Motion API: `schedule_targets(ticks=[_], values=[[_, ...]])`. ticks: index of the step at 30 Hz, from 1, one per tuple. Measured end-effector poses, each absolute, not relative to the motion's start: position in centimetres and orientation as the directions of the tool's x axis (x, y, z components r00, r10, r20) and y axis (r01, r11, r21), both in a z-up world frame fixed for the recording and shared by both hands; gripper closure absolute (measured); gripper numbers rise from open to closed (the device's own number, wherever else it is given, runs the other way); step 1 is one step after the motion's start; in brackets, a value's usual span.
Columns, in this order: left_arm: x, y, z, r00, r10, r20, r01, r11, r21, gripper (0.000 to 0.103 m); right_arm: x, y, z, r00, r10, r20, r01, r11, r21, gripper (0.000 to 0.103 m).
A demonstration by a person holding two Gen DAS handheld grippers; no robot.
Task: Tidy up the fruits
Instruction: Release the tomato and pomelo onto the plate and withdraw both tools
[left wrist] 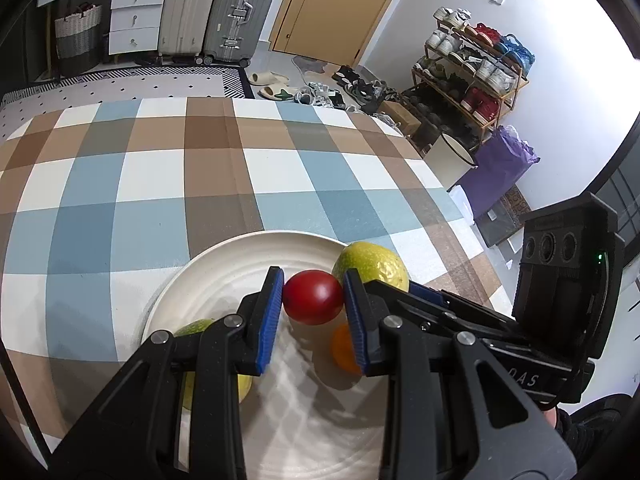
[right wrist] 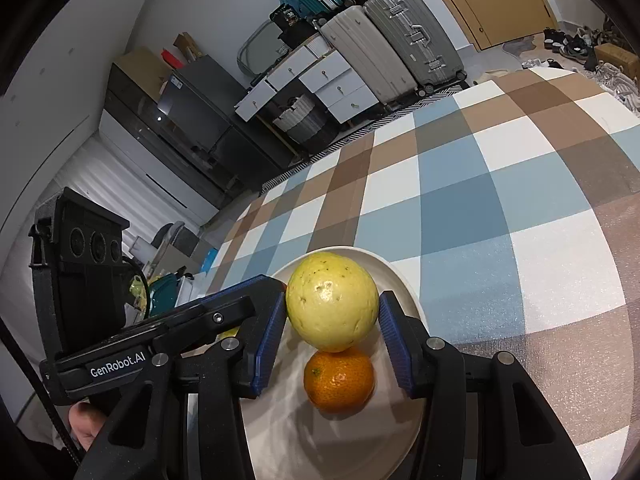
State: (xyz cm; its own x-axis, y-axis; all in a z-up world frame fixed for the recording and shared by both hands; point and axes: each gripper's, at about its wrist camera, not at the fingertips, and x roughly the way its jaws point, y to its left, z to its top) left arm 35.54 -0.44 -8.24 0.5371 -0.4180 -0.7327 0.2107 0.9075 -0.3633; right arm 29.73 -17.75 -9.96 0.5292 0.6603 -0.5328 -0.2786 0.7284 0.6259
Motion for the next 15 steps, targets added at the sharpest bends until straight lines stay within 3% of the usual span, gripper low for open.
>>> schedule_targets(ticks=[15], values=[[34.7,0.5,-7.0,0.551,-0.393,-0.736,0.186,0.918,-0.35,0.073,28.9,-18.2,-8.0,0.568,0.639,-0.518,-0.287,0.744,0.603,0.052]])
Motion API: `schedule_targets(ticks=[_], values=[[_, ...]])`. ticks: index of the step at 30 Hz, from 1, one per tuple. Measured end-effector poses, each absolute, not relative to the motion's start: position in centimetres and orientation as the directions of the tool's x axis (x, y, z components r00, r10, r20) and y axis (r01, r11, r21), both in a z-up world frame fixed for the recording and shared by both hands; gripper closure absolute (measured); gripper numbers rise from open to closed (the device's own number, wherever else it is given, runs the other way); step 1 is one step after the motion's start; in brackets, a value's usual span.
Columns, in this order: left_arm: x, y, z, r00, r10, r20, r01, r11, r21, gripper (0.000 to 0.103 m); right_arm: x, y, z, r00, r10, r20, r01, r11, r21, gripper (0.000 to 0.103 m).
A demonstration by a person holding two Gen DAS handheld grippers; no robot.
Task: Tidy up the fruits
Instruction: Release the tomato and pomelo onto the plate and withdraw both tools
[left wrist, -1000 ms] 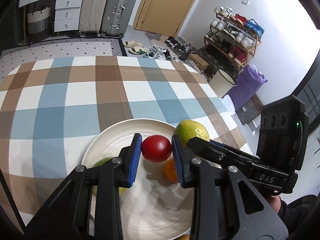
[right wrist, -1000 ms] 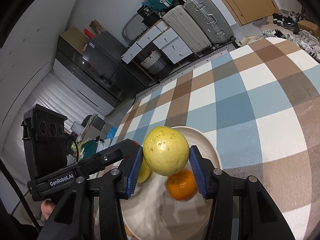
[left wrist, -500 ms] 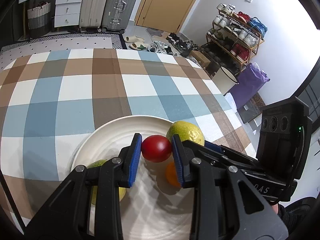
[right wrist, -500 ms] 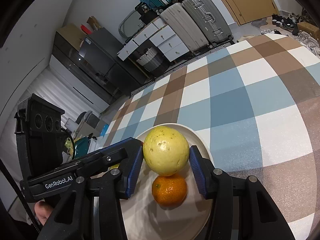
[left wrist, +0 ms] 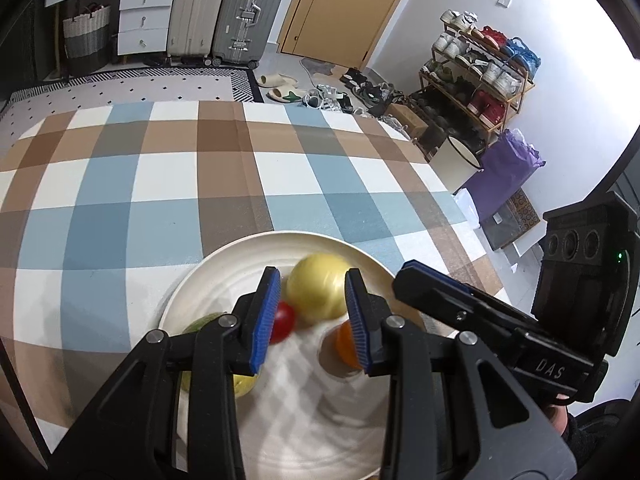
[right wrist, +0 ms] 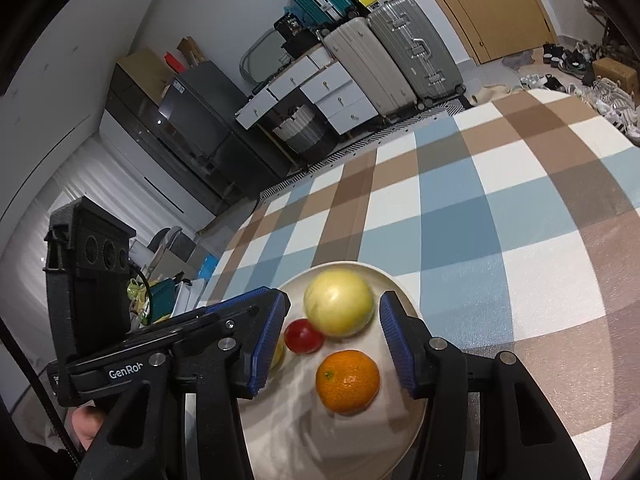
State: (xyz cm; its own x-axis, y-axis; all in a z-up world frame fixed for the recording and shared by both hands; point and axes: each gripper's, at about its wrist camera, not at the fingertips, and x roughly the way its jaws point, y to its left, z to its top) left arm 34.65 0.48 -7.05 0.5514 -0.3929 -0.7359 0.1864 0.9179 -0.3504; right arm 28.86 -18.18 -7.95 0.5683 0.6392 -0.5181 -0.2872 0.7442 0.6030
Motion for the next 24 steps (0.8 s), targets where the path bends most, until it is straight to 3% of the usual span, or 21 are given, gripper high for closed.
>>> schedule_targets(ticks=[18,24], values=[[27.2,1.6,-1.2,0.644,-0.348,-0.681,0.19,0.935,-0.299,0.066,24.2,-19.2,-3.8,0.631,0.624,-0.461,-0.318,0.75,0.58,0.051],[23.8,1.9,0.3,0.674,-0.317,-0.668,0.178,0.946,-0.27,0.059,21.6,-19.2,-2.3,0.651,0.62,-0.437,-0.349,0.756,0.554,0.043]])
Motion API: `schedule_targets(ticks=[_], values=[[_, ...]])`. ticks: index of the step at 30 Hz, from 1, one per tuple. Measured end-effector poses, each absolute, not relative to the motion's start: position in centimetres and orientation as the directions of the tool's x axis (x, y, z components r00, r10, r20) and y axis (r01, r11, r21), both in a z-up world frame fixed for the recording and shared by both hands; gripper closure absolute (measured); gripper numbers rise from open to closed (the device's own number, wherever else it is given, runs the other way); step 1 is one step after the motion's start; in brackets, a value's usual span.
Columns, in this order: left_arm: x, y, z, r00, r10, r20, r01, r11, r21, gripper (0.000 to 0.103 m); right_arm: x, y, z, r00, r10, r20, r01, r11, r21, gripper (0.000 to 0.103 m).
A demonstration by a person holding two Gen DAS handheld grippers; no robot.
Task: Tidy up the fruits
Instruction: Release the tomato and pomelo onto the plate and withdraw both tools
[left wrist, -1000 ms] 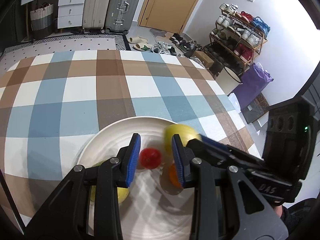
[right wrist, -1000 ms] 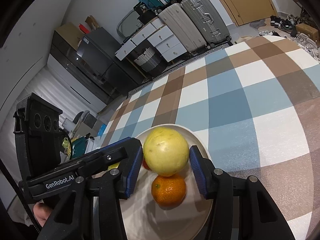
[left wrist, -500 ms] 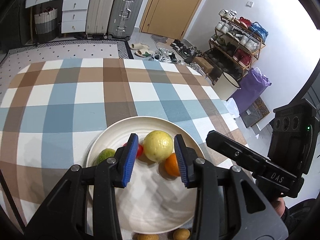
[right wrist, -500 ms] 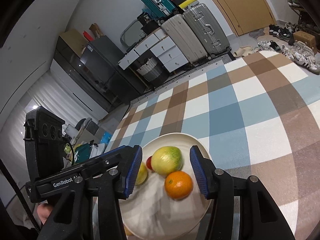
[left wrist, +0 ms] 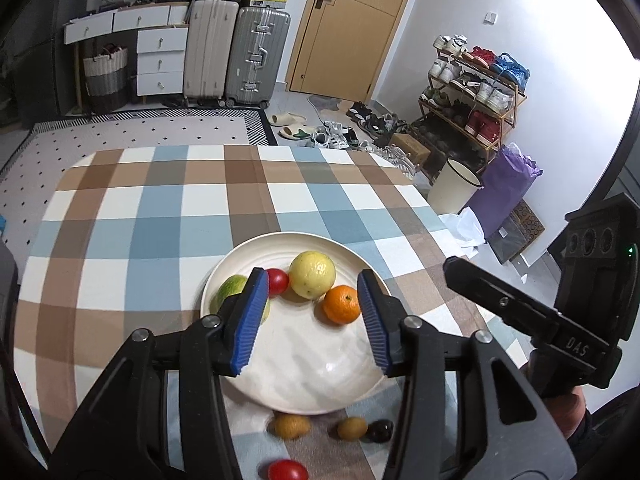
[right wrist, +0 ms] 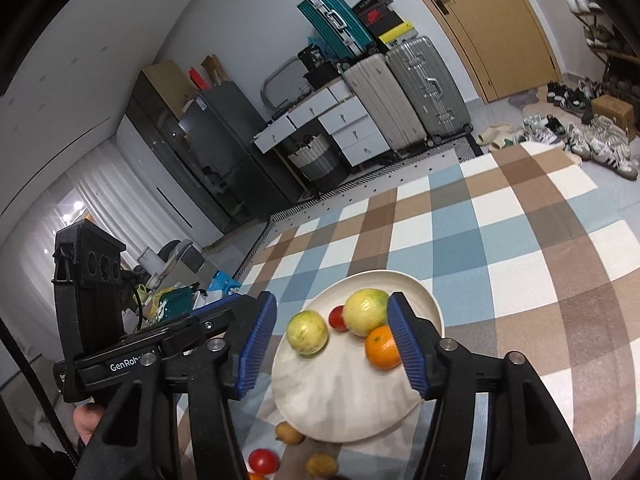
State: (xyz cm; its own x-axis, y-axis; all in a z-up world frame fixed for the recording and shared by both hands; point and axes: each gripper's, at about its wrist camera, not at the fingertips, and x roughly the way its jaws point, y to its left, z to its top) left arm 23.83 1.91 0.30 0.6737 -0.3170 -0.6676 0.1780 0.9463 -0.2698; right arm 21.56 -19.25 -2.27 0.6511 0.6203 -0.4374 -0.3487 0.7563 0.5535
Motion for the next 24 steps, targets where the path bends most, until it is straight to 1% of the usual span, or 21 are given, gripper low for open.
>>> schedule_targets(ticks=[3,4,6,7,8,9,11,14,18,20,22,24], values=[[22.3,2.0,0.8,0.685,-0.309,-0.66,0.173,0.949,-0.264,0.051,20.2,-19.2,-1.6,0.657,0.618,-0.431,-0.365,0.762,0.536,0.042],[21.8,2.0,1.0,0.69,-0.304,-0.657,0.172,0.95,-0.26,0.048,19.7,-19.1,-1.4,0.659,0.618,-0.428,-0.371,0.762,0.531,0.04],[20.5,1.9,1.5,0.704,-0.295,-0.646,0.174,0.953,-0.246,0.046,19.0,-19.1,-1.2,0.659,0.62,-0.426,-0.379,0.763,0.524,0.038],[19.9,1.9,1.7,0.71,-0.29,-0.641,0.174,0.955,-0.239,0.044,18.6,-19.0,-1.0,0.658,0.622,-0.425,-0.384,0.763,0.52,0.037],[19.4,1.9,1.9,0.716,-0.285,-0.637,0.173,0.957,-0.234,0.038,18.1,-18.9,-0.9,0.658,0.623,-0.423,-0.392,0.763,0.515,0.037],[19.0,1.9,2.1,0.721,-0.283,-0.633,0.173,0.957,-0.231,0.034,17.9,-18.9,-0.8,0.658,0.623,-0.422,-0.395,0.763,0.511,0.037],[18.0,2.0,2.4,0.734,-0.284,-0.617,0.174,0.957,-0.233,0.023,17.2,-18.7,-0.6,0.659,0.625,-0.419,-0.406,0.764,0.502,0.032],[16.4,2.2,3.0,0.754,-0.264,-0.601,0.159,0.962,-0.222,0.021,16.0,-18.5,-0.3,0.667,0.622,-0.411,-0.421,0.769,0.481,0.025],[15.2,2.2,3.1,0.759,-0.247,-0.603,0.147,0.966,-0.211,0.018,14.5,-18.3,-0.2,0.67,0.622,-0.405,-0.436,0.771,0.463,0.023],[14.7,2.3,2.9,0.759,-0.246,-0.602,0.146,0.967,-0.211,0.013,14.0,-18.4,-0.2,0.671,0.62,-0.405,-0.437,0.773,0.46,0.021],[14.2,2.5,2.7,0.759,-0.264,-0.596,0.161,0.962,-0.221,0.013,13.5,-18.4,-0.2,0.673,0.619,-0.405,-0.437,0.774,0.458,0.019],[13.6,2.6,2.5,0.764,-0.247,-0.596,0.151,0.967,-0.207,0.008,13.1,-18.4,-0.3,0.669,0.62,-0.409,-0.439,0.774,0.456,0.019]])
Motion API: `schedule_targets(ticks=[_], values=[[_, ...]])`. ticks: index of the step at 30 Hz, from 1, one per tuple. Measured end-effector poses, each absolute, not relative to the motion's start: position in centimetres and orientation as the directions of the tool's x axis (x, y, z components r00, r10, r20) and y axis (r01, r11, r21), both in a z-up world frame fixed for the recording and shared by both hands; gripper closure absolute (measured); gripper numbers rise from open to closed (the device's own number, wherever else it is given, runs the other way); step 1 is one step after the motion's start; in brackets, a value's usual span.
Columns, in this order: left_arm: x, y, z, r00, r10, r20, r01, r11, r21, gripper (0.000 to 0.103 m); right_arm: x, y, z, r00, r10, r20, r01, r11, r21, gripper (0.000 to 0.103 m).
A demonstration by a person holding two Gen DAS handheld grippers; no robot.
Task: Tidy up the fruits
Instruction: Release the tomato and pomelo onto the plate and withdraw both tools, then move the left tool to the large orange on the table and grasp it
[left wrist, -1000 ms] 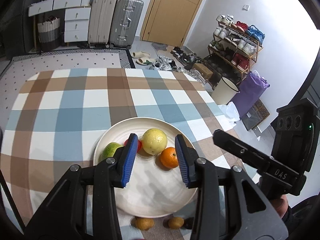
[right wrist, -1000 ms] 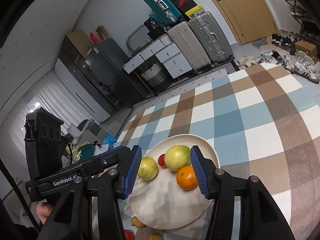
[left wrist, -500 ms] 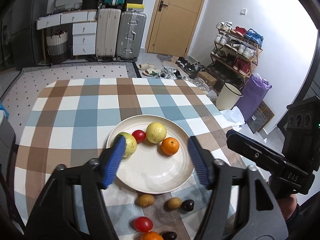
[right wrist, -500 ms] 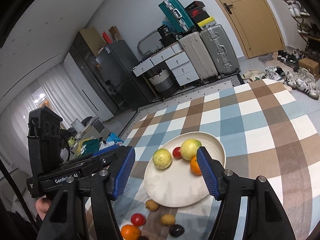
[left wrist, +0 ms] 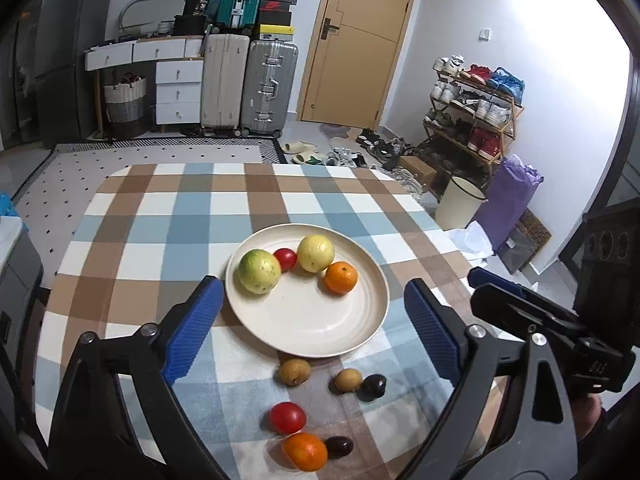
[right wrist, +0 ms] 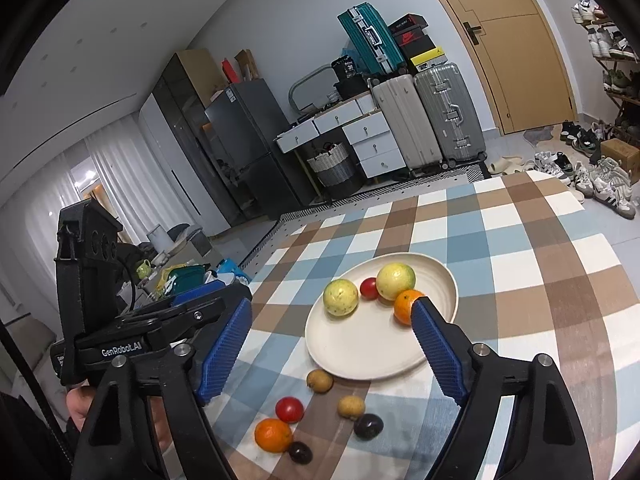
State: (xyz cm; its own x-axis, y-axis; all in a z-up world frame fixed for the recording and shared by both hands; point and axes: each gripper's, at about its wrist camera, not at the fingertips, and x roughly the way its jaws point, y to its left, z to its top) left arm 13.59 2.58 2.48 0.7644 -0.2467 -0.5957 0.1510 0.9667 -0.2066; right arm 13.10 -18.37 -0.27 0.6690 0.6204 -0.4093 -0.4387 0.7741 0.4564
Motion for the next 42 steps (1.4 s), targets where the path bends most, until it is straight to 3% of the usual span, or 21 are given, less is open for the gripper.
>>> schedule_targets(ticks=[2,12,38,42], values=[[13.1,2.7,2.3,0.772,-0.231,-0.592,0.137,0.97,-0.2,0.001,12.7,-18.3,-0.4,0.665,0.621,-0.416,-0.439,0.775,0.455,0.018],[10.7,4.3,-0.2,0.766,-0.227,-0.601,0.107,0.968,-0.229,0.001,10.7,-18.0,-1.7,0.667,0.609,-0.429,-0.44,0.787,0.433,0.011],[9.4,5.4,-11.2,0.606,-0.275,-0.746,0.06,0.952,-0.302,0.001,11.2,-17.6,-8.2,0.597,0.595,-0.538,-0.39,0.801,0.454,0.011],[9.6,5.1,-11.9,0.589,-0.289,-0.755,0.077,0.95,-0.303,0.013,11.1,-17.6,-8.5,0.591,0.598,-0.542,-0.388,0.799,0.459,0.011]])
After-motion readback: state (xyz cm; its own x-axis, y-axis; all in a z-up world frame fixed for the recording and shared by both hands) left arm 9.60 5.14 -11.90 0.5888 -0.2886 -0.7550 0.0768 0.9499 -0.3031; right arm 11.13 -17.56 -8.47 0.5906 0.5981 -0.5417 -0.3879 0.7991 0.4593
